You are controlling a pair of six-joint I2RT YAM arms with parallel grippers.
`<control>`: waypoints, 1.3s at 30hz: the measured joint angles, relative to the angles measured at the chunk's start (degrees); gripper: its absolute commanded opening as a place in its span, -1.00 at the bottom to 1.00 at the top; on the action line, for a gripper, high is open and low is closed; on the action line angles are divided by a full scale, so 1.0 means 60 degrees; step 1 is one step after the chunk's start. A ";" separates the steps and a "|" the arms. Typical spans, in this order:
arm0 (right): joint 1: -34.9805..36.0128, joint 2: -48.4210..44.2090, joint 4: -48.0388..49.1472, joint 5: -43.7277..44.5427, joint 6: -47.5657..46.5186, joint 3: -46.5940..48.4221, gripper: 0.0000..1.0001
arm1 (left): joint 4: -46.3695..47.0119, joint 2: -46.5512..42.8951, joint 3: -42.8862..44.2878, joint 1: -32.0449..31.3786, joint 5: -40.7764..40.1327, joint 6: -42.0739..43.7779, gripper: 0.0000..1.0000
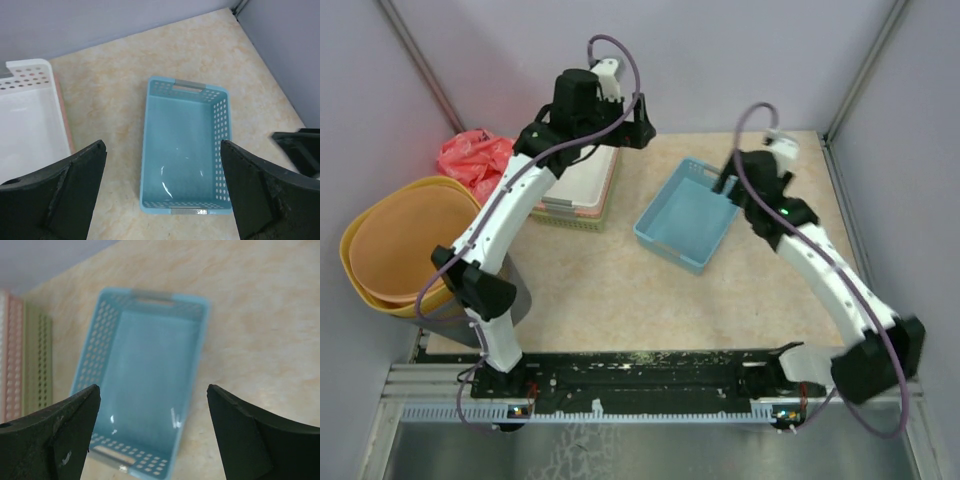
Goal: Turn the large container upside down
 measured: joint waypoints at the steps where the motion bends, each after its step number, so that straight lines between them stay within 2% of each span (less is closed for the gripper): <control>1: 0.0718 0.0885 -0.0066 -0.0149 0.0080 0.0532 0.78 | -0.0055 -0.0182 -0.0047 0.0135 -0.0025 0.0047 0.99; 4: 0.1668 0.3089 -0.0058 -0.1096 0.0448 0.1734 0.78 | -0.0262 -0.0765 -0.0441 0.0084 -0.0124 0.0182 0.99; 8: 0.1840 0.4881 -0.0109 -0.2142 0.1035 0.2029 0.78 | -0.0404 -0.1606 -0.1588 -0.0029 -0.0372 0.0208 0.99; 12: 0.2033 0.6251 -0.0328 -0.2459 0.1432 0.3031 0.76 | -0.0335 -0.2310 -0.2637 0.0248 -0.0605 0.0168 0.99; 16: 0.2226 0.7395 -0.0157 -0.2663 0.1843 0.4062 0.64 | -0.0113 -0.2626 -0.3111 0.0423 -0.0820 0.0109 0.99; 19: 0.2266 0.7861 -0.0091 -0.2670 0.2040 0.4397 0.49 | 0.0033 -0.2696 -0.3198 0.0437 -0.0914 0.0095 0.99; 23: 0.2262 0.8743 -0.0135 -0.2641 0.2182 0.5206 0.00 | 0.0135 -0.2703 -0.3235 0.0470 -0.0929 0.0091 0.99; 28: 0.2277 0.9205 -0.0004 -0.2721 0.2229 0.5366 -0.42 | 0.0200 -0.2703 -0.3381 0.0503 -0.0925 0.0084 0.99; 35: 0.2306 0.9562 -0.0033 -0.2736 0.2051 0.5909 -0.47 | 0.0244 -0.2703 -0.3555 0.0535 -0.0907 -0.0025 0.99; 38: 0.2317 0.9577 -0.0076 -0.2703 0.1945 0.5952 -0.20 | 0.0277 -0.2703 -0.3588 0.0543 -0.0878 -0.0069 0.99; 39: 0.2320 0.9581 -0.0098 -0.2667 0.1865 0.5952 -0.19 | 0.0284 -0.2703 -0.3610 0.0546 -0.0871 -0.0084 0.99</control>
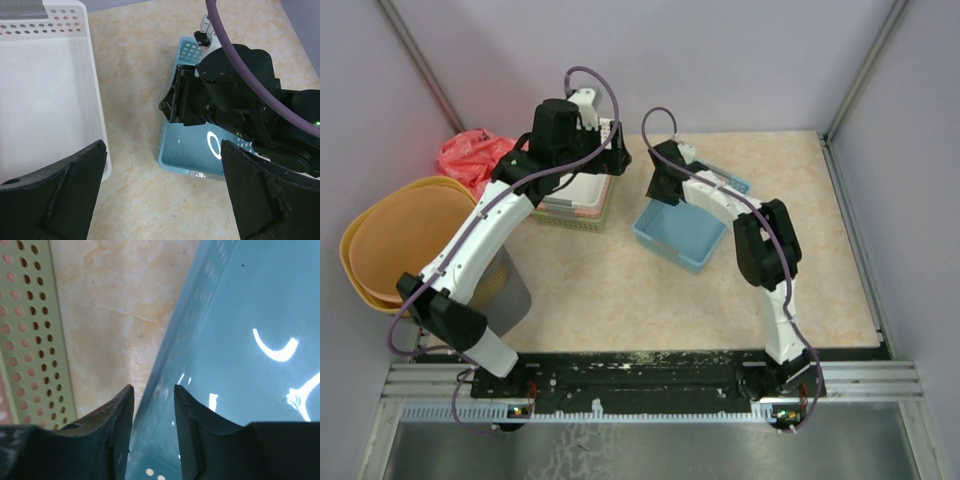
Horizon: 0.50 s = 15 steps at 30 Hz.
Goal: Turn the large container upside down
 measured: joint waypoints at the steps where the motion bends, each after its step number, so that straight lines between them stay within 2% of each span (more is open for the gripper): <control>1: 0.0000 0.0011 -0.0069 0.0040 -0.0076 0.0004 -0.20 | 0.0007 0.0000 -0.0018 0.0007 0.0011 -0.0007 0.99; 9: 0.0084 0.0335 -0.0984 0.0823 -0.0841 0.0805 -0.36 | 0.0062 0.0000 -0.0106 0.0015 0.0138 -0.0080 0.99; 13: 0.0131 0.0291 -0.1137 0.1424 -0.1231 0.0579 -0.36 | 0.0066 0.0000 -0.0106 0.0015 0.0175 -0.0080 0.99; 15: 0.0135 0.0182 -0.1184 0.1632 -0.1439 0.0237 -0.30 | 0.0066 0.0000 -0.0106 0.0015 0.0208 -0.0084 0.99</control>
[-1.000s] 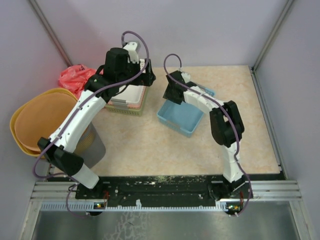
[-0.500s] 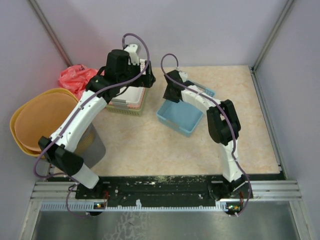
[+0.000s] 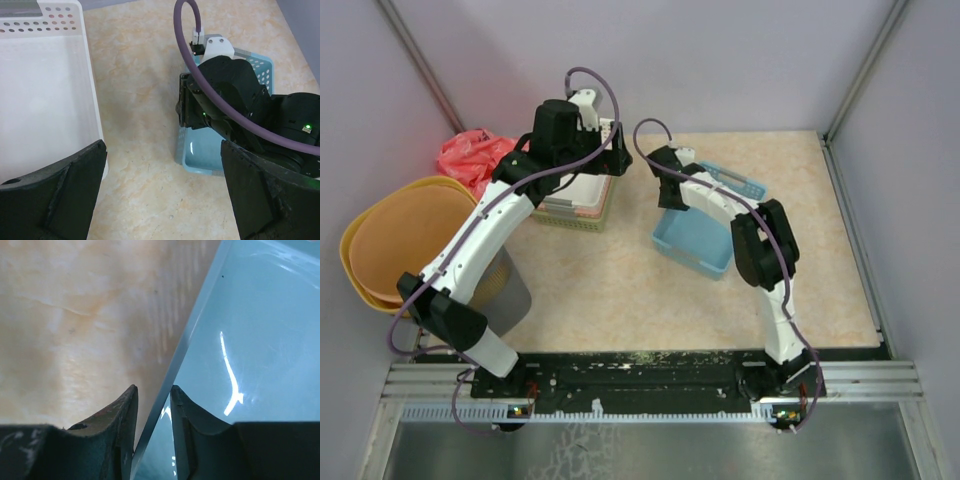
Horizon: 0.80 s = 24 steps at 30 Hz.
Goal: Turn the large container upside down
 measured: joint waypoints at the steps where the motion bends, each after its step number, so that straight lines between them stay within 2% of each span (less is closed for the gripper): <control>1: -0.0004 -0.0051 -0.0080 0.0095 -0.0113 -0.0164 -0.25 | 0.0004 0.0000 0.0000 0.0000 0.0018 -0.0007 0.99; 4: -0.0007 -0.0069 -0.0357 0.0244 -0.0386 -0.0397 -0.22 | 0.0011 0.0000 0.0000 0.0000 0.0080 -0.0040 0.99; 6: -0.0004 -0.0069 -0.0448 0.0266 -0.0521 -0.0437 -0.29 | 0.0029 0.0000 0.0000 0.0000 0.0142 -0.0066 0.99; 10: -0.0004 -0.0069 -0.0477 0.0280 -0.0619 -0.0437 -0.57 | 0.0073 0.0000 0.0000 0.0000 0.0204 -0.0076 0.99; 14: -0.0007 -0.0171 -0.0495 0.0350 -0.0623 -0.0506 -1.00 | 0.0073 0.0000 0.0000 0.0000 0.0215 -0.0076 0.99; 20: -0.0095 -0.0772 -0.0412 -0.0135 -0.0801 -0.0521 -1.00 | 0.0069 0.0000 0.0000 0.0004 0.0211 -0.0073 0.99; 24: -0.0444 -0.1577 0.0175 -0.1796 -0.0885 -0.0721 -1.00 | 0.0066 0.0000 0.0004 0.0076 0.0208 -0.0066 0.99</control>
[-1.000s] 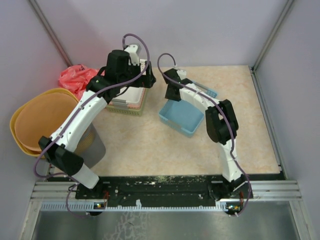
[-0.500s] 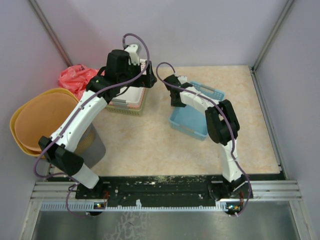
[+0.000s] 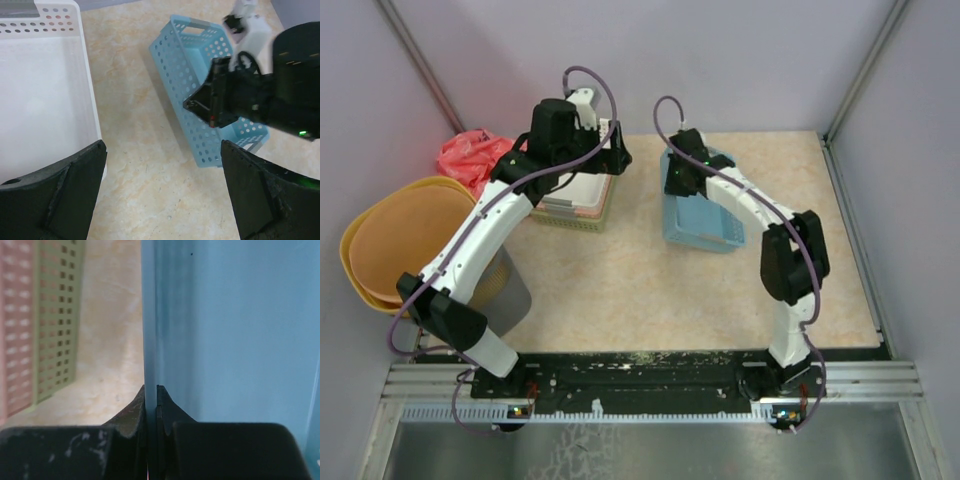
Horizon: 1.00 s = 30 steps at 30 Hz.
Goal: Turn the large container upside down
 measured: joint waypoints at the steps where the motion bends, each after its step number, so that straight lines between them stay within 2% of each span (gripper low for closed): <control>1: -0.0240 -0.0404 0.0488 -0.0860 0.0026 -0.0331 -1.00 | 0.0000 0.0000 0.0000 0.0051 -0.0004 0.0000 0.99; 7: -0.1723 -0.1767 0.3169 -0.4750 0.1228 -0.1617 -1.00 | -0.0007 -0.0029 0.0022 0.0372 -0.0004 0.0000 0.99; 11: -0.2237 -0.1792 0.5850 -0.6747 0.2772 -0.2120 -1.00 | -0.0007 -0.0066 0.0044 0.0488 0.0000 0.0000 0.99; 15: -0.2248 -0.1348 0.9034 -0.8382 0.5056 -0.2677 -1.00 | -0.0007 -0.0066 0.0047 0.0528 0.0018 0.0000 0.99; 17: -0.2233 -0.0754 1.0754 -0.9009 0.6382 -0.2736 -1.00 | -0.0007 -0.0066 0.0047 0.0528 0.0033 0.0000 0.99; 21: -0.2284 0.0171 1.2542 -0.9573 0.8011 -0.2936 -1.00 | -0.0007 -0.0066 0.0051 0.0557 0.0051 0.0000 0.99; 30: -0.2830 0.0688 1.3468 -0.9952 0.9275 -0.3825 -0.96 | -0.0011 -0.0066 0.0051 0.0590 0.0109 0.0004 0.99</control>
